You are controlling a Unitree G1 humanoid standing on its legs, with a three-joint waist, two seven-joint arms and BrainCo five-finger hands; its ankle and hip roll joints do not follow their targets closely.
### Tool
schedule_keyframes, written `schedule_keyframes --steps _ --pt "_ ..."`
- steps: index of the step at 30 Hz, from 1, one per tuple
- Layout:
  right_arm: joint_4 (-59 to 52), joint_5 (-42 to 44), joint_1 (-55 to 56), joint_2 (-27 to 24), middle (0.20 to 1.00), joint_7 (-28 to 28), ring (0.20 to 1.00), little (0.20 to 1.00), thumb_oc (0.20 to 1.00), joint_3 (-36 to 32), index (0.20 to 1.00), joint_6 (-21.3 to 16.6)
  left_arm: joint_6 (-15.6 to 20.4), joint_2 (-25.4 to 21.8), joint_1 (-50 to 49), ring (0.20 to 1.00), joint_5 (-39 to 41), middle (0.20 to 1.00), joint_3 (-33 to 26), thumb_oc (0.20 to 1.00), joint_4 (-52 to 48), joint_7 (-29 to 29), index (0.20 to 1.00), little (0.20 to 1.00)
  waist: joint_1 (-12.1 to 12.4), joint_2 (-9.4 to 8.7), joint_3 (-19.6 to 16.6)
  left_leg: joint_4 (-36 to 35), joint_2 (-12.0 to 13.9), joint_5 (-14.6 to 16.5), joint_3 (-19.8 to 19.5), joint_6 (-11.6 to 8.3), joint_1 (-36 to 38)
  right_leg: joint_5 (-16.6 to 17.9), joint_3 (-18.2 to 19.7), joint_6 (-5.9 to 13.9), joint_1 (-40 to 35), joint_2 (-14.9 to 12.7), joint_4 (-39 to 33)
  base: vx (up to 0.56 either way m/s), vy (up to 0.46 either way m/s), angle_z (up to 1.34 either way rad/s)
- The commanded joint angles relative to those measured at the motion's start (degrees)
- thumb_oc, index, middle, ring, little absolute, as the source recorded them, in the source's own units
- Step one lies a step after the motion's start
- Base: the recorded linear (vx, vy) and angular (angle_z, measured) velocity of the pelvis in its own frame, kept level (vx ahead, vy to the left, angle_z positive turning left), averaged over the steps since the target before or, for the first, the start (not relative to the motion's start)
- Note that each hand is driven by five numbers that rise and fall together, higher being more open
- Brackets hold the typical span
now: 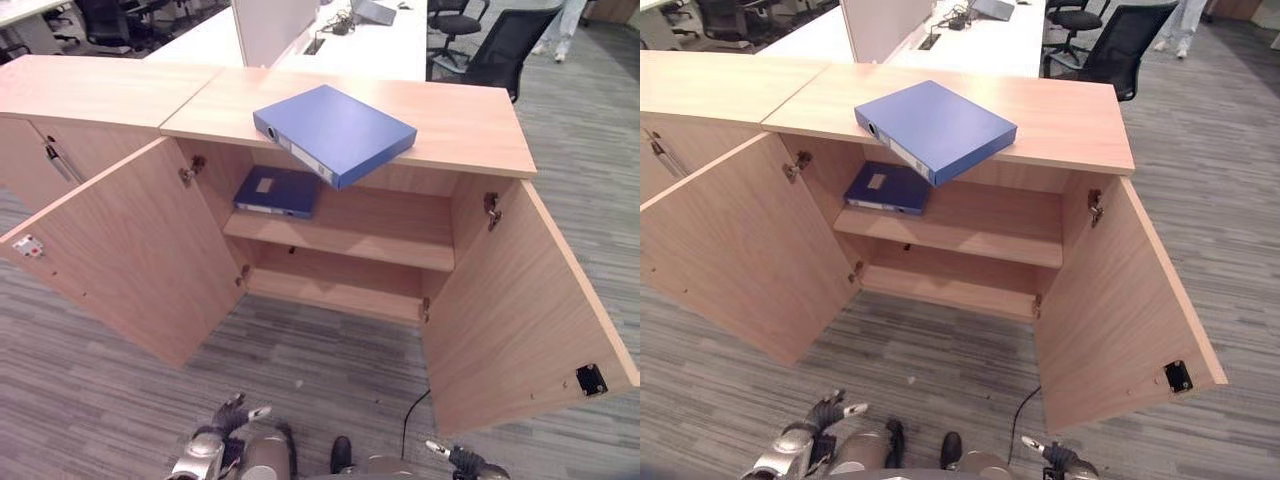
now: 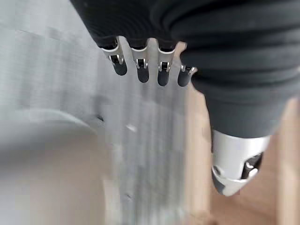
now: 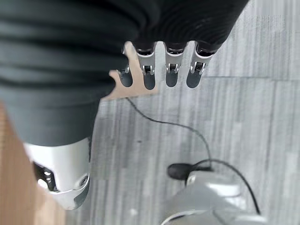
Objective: Put the empty folder in the office cabinet
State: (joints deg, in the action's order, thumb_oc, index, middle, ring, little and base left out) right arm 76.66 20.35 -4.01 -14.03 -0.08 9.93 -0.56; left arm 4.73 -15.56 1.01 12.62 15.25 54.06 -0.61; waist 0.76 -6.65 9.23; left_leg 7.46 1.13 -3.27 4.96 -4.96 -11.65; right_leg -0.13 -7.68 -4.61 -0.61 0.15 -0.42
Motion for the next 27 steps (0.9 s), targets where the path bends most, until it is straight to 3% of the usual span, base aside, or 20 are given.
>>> schedule_keyframes --steps 1,5,9,14,16,17,21,27 --pt "-0.2 -3.1 0.4 -3.1 1.0 -0.7 1.0 1.0 1.0 0.7 1.0 -0.7 1.8 0.9 -0.3 1.0 4.1 1.0 0.4 1.0 -5.3 -1.1 1.0 1.0 1.4 3.48 -0.3 -3.8 2.1 -3.0 -3.5 1.84 -1.5 -2.3 2.7 7.58 -4.3 -0.2 -0.7 0.14 0.046 -0.11" --pt "-0.5 -4.0 1.3 -3.1 1.0 -0.7 1.0 1.0 1.0 0.4 1.0 -0.6 1.9 0.2 -2.3 1.0 6.1 1.0 0.2 1.0 -11.8 -1.2 1.0 1.0 1.8 5.5 -1.0 -11.4 3.1 -5.7 -4.4 0.63 1.3 -3.7 2.9 7.57 -6.3 0.5 -0.9 0.15 0.083 -0.04" --pt "-0.3 -4.9 2.3 -2.7 1.0 -1.3 1.0 1.0 1.0 -0.3 1.0 -0.3 2.5 -1.2 -3.8 1.0 5.9 1.0 -0.2 1.0 -20.1 -0.3 1.0 1.0 2.2 6.09 -2.4 -11.6 3.1 -6.2 -5.1 -0.05 4.3 -4.2 2.3 7.78 -8.6 -0.2 -2.5 0.14 0.107 -0.18" --pt "-0.2 -4.5 2.2 -1.7 1.0 -1.8 1.0 1.0 1.0 -1.5 1.0 0.4 2.6 -4.9 -4.6 1.0 -0.4 1.0 -1.8 1.0 -32.4 2.3 1.0 1.0 3.2 5.56 -2.9 -9.8 1.5 -4.2 -4.3 1.02 4.4 -3.4 1.8 9.59 -9.6 -3.0 -4.3 0.1 0.169 0.04" --pt "-0.2 -4.5 2.2 -1.7 1.0 -1.8 1.0 1.0 1.0 -1.5 1.0 0.4 2.6 -4.9 -4.7 1.0 -0.4 1.0 -1.8 1.0 -32.5 2.3 1.0 1.0 3.2 5.52 -3.0 -9.7 1.5 -4.2 -4.3 1.03 4.3 -3.4 1.8 9.6 -9.6 -3.1 -4.3 0.05 0.098 -0.03" --pt "-0.4 -4.5 2.3 -1.4 1.0 -1.9 1.0 1.0 1.0 -1.5 1.0 0.7 3.3 -6.5 -5.0 1.0 -2.0 1.0 -3.2 1.0 -38.0 3.3 1.0 1.0 3.6 5.21 -3.2 -9.1 0.8 -3.2 -4.1 1.46 4.0 -3.1 1.7 10.21 -9.5 -4.0 -4.5 0.07 0.146 0.01" --pt "-1.7 -5.1 1.5 0.0 1.0 -2.7 1.0 1.0 1.0 -0.1 1.0 0.9 5.3 -8.6 -4.9 1.0 -5.0 1.0 -7.6 1.0 -48.3 8.2 1.0 1.0 4.5 4.45 -3.4 -8.8 -0.1 -1.9 -3.6 2.09 3.4 -2.5 1.9 11.04 -8.3 -5.5 -4.3 0.03 0.112 0.09" --pt "-3.9 -4.8 2.4 1.5 1.0 -3.7 1.0 1.0 1.0 1.7 1.0 0.3 6.7 -7.6 -4.9 1.0 -9.2 1.0 -13.4 1.0 -52.6 17.3 1.0 1.0 4.8 3.26 -3.8 -9.2 -0.7 -0.4 -2.9 2.82 4.2 -1.9 2.8 11.76 -7.5 -6.5 -4.6 0.04 0.058 -0.16"
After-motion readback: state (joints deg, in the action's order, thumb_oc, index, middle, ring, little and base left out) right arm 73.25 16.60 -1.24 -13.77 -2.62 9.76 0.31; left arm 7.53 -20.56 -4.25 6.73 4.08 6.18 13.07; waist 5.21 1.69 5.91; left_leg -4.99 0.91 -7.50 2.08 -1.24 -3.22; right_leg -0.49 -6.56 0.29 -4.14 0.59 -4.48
